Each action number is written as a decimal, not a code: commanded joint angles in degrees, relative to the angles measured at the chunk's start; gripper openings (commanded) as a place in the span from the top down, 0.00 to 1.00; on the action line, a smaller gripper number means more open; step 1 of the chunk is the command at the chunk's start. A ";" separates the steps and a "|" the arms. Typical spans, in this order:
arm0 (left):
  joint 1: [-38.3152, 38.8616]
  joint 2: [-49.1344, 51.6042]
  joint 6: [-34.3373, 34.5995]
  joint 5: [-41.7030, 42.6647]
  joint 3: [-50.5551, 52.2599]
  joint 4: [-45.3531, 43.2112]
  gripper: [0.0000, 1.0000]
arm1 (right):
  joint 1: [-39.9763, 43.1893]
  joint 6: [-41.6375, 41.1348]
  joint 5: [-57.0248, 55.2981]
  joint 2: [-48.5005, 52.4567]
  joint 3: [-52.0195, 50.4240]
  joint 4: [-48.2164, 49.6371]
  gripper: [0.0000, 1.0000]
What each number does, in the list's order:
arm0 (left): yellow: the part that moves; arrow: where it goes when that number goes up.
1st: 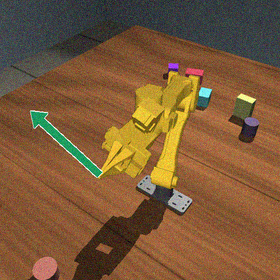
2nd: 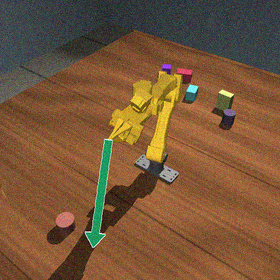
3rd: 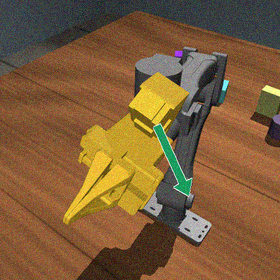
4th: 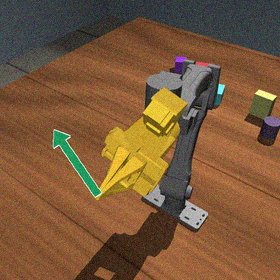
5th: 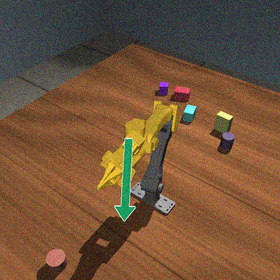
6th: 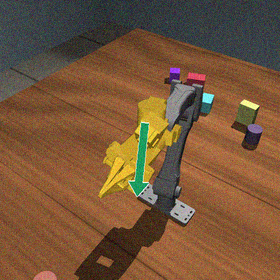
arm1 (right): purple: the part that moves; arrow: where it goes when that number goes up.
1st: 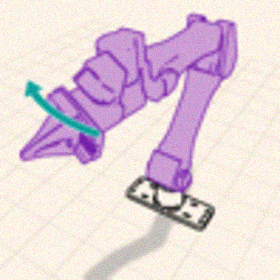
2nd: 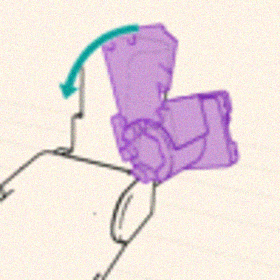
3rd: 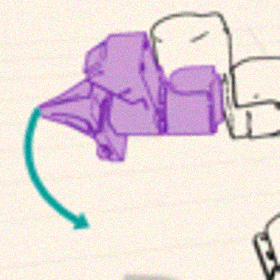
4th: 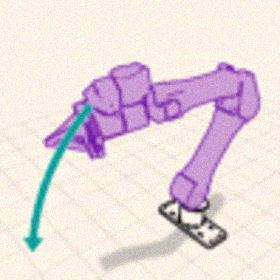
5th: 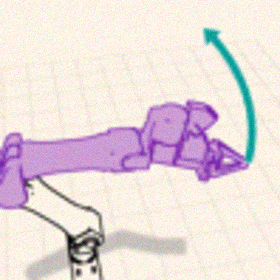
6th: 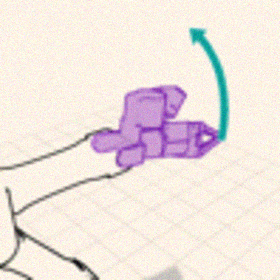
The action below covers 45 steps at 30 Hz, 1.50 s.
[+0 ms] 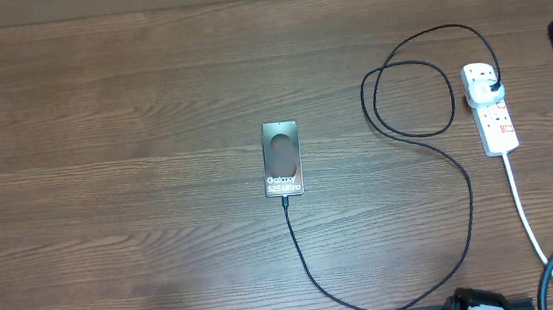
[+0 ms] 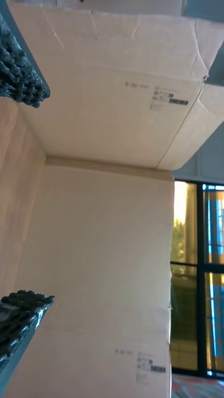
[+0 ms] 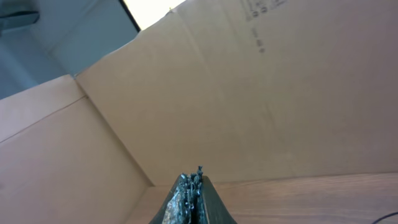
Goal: Plug charger to phone and switch on socket
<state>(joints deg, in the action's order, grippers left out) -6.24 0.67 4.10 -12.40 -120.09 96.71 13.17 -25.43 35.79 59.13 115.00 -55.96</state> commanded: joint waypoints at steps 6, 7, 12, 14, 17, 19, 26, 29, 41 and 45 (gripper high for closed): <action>3.58 -0.35 -0.26 -0.02 0.09 0.09 0.00 | -4.17 0.48 -8.79 -6.43 0.07 -0.33 0.91; 3.56 -0.35 -0.26 -0.04 0.09 0.09 0.00 | -4.17 0.48 -8.81 -6.95 0.07 -0.31 0.90; 3.58 -0.35 -0.26 -0.02 0.09 0.09 0.00 | -4.17 0.46 -8.79 -8.74 0.09 -0.33 0.90; 3.58 -0.35 -0.28 -0.46 0.09 -0.79 0.00 | -4.17 0.46 -8.81 -8.79 0.07 -0.48 0.89; 4.07 -0.35 -0.90 -0.92 0.13 -0.02 0.00 | -4.17 0.44 -8.79 -8.79 0.07 -0.55 0.89; 4.52 -0.35 -0.90 1.01 0.81 0.09 0.00 | -4.17 0.42 -8.76 -8.83 0.07 -0.46 0.89; 5.29 -0.35 -0.92 4.66 7.06 -3.72 0.00 | -5.18 0.44 -8.79 -9.51 0.09 -0.26 0.89; 4.98 -0.35 -0.94 5.73 11.32 -8.20 0.00 | -5.57 0.44 -8.79 -9.99 0.09 -0.20 0.89; 4.66 -0.35 -0.96 13.73 36.33 -26.08 0.00 | -5.62 0.44 -8.79 -13.18 0.09 -0.13 0.89; 4.66 -0.35 -0.94 17.35 47.71 -35.93 0.00 | -5.73 0.39 -8.76 -13.86 0.09 -0.09 0.89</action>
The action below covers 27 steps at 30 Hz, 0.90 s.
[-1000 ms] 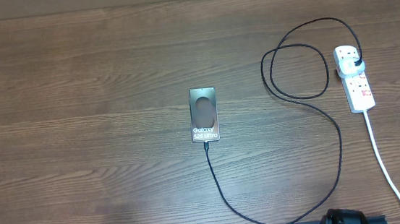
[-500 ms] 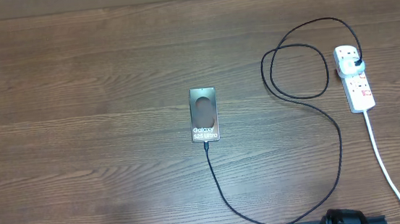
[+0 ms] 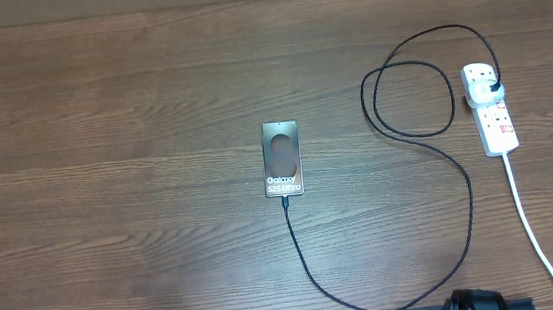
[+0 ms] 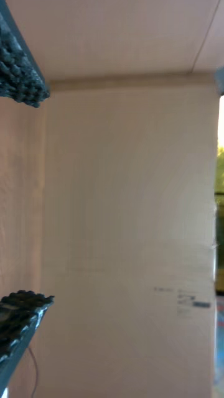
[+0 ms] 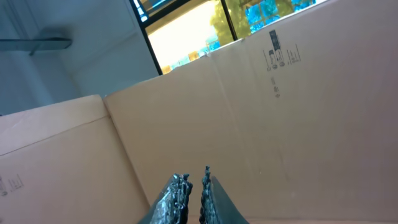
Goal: Plug charger to phone and switch on socket
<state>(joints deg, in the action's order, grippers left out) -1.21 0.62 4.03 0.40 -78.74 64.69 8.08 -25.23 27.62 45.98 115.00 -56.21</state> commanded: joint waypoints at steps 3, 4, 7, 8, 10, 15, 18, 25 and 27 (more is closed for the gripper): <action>-0.37 -0.31 -0.87 6.58 14.99 -12.31 0.00 | -0.92 -0.02 -0.55 -1.29 0.09 0.15 0.89; -0.37 -0.31 -0.85 6.99 18.36 -15.67 0.00 | -1.11 -0.04 -0.55 -1.42 0.09 0.13 0.89; -0.35 -0.31 -0.61 7.19 27.08 -24.39 0.00 | -1.70 -0.02 -0.57 -2.03 0.09 0.13 0.89; -0.35 -0.31 -0.61 7.17 29.92 -27.12 0.00 | -1.70 -0.02 -0.57 -2.29 0.09 0.13 0.89; -0.37 -0.31 -0.61 7.13 35.85 -32.48 0.01 | -1.70 -0.02 -0.57 -2.86 0.09 0.11 0.89; -0.35 -0.31 -0.59 7.13 49.07 -42.97 0.00 | -1.70 0.00 -0.57 -4.04 0.09 -0.09 0.89; -0.35 -0.31 -0.59 6.64 56.13 -48.33 0.00 | -1.70 0.00 -0.57 -4.13 0.09 -0.13 0.89; -0.37 -0.31 0.15 6.25 68.67 -57.48 0.00 | -1.70 0.00 -0.57 -4.15 0.09 -0.35 0.89; -0.37 -0.31 0.98 6.25 70.75 -59.30 0.01 | -1.70 0.00 -0.57 -4.15 0.09 -0.48 0.89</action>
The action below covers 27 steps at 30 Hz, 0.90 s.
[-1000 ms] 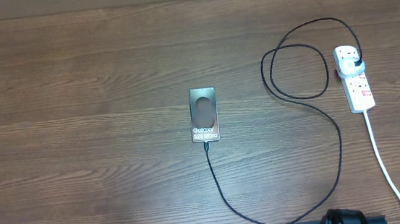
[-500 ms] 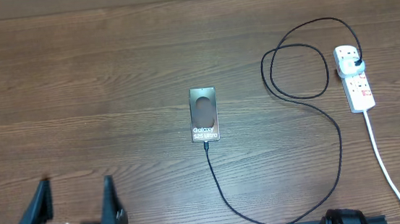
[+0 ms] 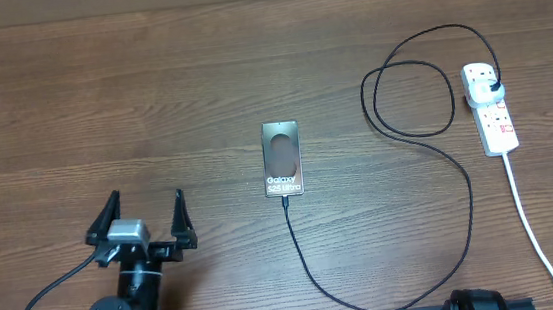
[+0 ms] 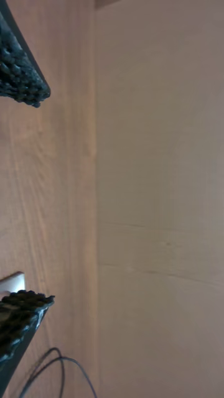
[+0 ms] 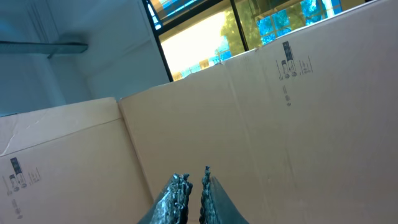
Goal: Plug charger to phone and switch on socket
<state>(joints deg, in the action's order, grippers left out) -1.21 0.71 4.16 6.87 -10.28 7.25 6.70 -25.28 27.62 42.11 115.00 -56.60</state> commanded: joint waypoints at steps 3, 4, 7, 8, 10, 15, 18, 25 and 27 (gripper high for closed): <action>-0.37 -0.39 1.03 -0.96 4.35 -3.89 0.00 | -0.33 0.04 -0.57 -0.26 0.09 -0.11 0.89; -0.37 -0.39 1.31 -1.70 4.68 -4.07 0.00 | -0.33 0.04 -0.57 -0.28 0.09 -0.11 0.89; -0.37 -0.39 3.23 -5.88 5.55 -4.13 0.00 | -0.33 0.07 -0.59 -0.28 0.09 -0.20 0.89; -0.37 -0.39 3.39 -6.69 5.70 -4.15 0.00 | -0.33 0.04 -0.59 -0.28 0.09 -0.28 0.89; -0.37 -0.39 3.34 -7.85 5.81 -4.17 0.00 | -0.33 0.04 -0.59 -0.28 0.09 -0.35 0.89; -0.37 -0.39 3.30 -8.39 6.14 -4.48 0.00 | -0.33 0.04 -0.59 -0.28 0.09 -0.50 0.89; -0.37 -0.39 3.30 -8.39 7.43 -4.61 0.01 | -0.33 0.04 -0.59 -0.28 0.09 -0.50 0.89; -0.37 -0.37 3.32 -8.04 10.03 -6.29 0.00 | -0.33 0.04 -0.59 -0.28 0.09 -0.52 0.89; -0.35 -0.37 3.34 -7.65 10.03 -4.79 0.00 | -0.33 0.07 -0.59 -0.28 0.09 -0.55 0.89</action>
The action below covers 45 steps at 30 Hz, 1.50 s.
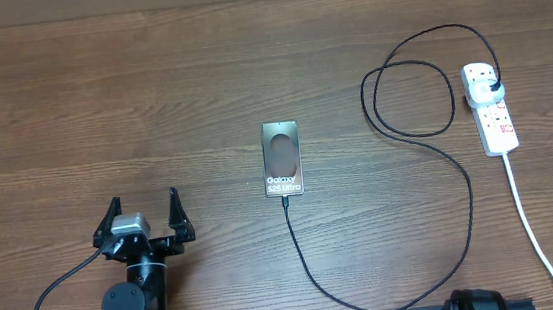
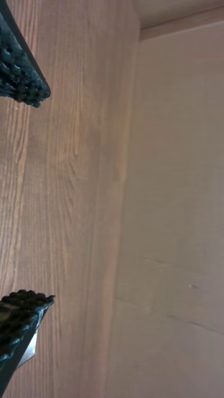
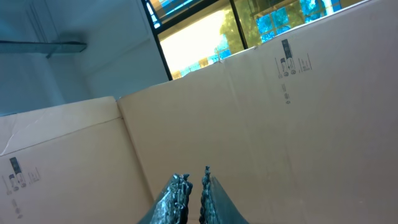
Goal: Plug charger to phone and switch on socket
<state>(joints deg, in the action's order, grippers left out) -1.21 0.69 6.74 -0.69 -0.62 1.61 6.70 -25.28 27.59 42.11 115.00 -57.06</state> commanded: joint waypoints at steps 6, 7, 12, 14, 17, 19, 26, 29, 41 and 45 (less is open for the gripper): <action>-0.35 -0.02 1.16 1.73 0.35 2.84 0.00 | -0.33 0.07 -0.59 -0.28 0.07 -0.74 0.89; -0.35 -0.02 1.16 1.75 0.35 2.84 0.00 | -0.33 0.09 -0.59 -0.28 0.07 -0.79 0.89; -0.35 -0.02 1.16 1.75 0.35 2.84 0.00 | -0.33 0.09 -0.57 -0.26 0.07 -0.96 0.89; -0.35 -0.02 1.16 1.75 0.35 2.84 0.01 | -0.33 0.09 -0.57 -0.28 0.07 -1.36 0.89; -0.35 -0.02 1.16 1.75 0.35 2.84 0.00 | -0.33 0.07 -0.57 -0.28 0.07 -1.84 0.89; -0.35 -0.02 1.16 1.73 0.35 2.84 0.00 | -0.33 0.07 -0.57 -0.28 0.07 -1.79 0.89; -0.81 -0.52 1.01 1.77 0.35 2.82 0.00 | -0.33 0.07 -0.57 -0.35 0.09 -1.55 0.89; -0.79 -0.52 1.01 1.75 0.35 2.82 0.00 | -0.33 0.04 -0.57 -0.76 0.07 -1.60 0.89; -0.74 -0.44 1.01 1.77 0.35 2.82 0.00 | -0.33 -0.17 -0.26 -6.82 0.09 0.94 0.89; -0.74 -0.44 1.01 1.77 0.35 2.82 0.00 | -0.33 -0.13 -0.17 -11.74 0.09 2.84 0.85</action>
<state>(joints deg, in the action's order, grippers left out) -1.65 0.75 7.33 0.43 -0.49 4.36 6.70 -25.43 27.64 34.13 114.98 -55.11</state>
